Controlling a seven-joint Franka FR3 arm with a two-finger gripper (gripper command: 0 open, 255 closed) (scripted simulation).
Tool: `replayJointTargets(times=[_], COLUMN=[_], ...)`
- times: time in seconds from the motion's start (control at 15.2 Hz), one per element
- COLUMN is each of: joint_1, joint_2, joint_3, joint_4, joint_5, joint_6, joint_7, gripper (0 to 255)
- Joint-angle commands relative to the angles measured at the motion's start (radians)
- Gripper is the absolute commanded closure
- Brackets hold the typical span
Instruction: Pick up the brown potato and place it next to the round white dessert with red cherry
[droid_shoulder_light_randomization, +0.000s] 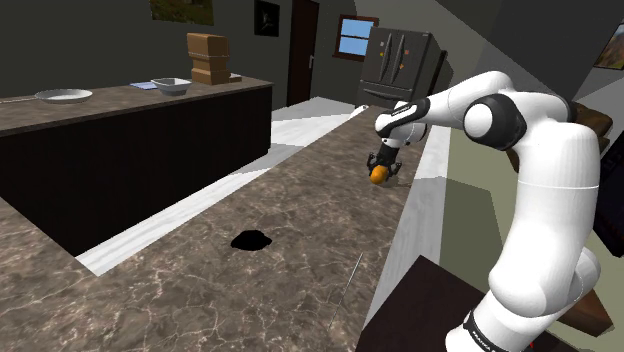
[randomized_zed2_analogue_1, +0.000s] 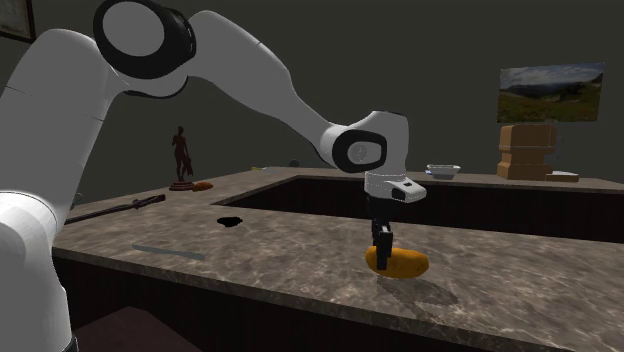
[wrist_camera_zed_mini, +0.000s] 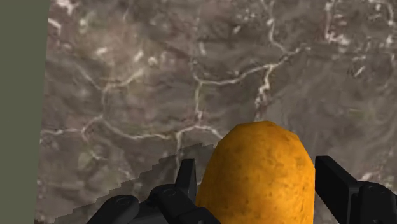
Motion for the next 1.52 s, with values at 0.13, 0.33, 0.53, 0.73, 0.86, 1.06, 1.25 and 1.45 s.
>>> replayJointTargets(times=[0.13,0.33,0.53,0.73,0.86,1.06,1.25,1.45], joint_1=[0.002,0.003,0.004,0.005,0.006,0.006,0.006,0.006], joint_2=[-0.019,-0.037,-0.053,-0.067,-0.076,-0.088,-0.098,-0.106], joint_3=[-0.004,-0.007,-0.01,-0.012,-0.014,-0.016,-0.017,-0.019], joint_4=[0.013,0.029,0.048,0.068,0.083,0.108,0.134,0.164], joint_5=[-0.009,-0.016,-0.024,-0.03,-0.034,-0.04,-0.045,-0.049], joint_6=[-0.032,-0.065,-0.099,-0.133,-0.156,-0.192,-0.228,-0.265], joint_7=[0.008,0.015,0.022,0.028,0.033,0.039,0.044,0.05], gripper=[255,255,255,255,255,255,255,255])
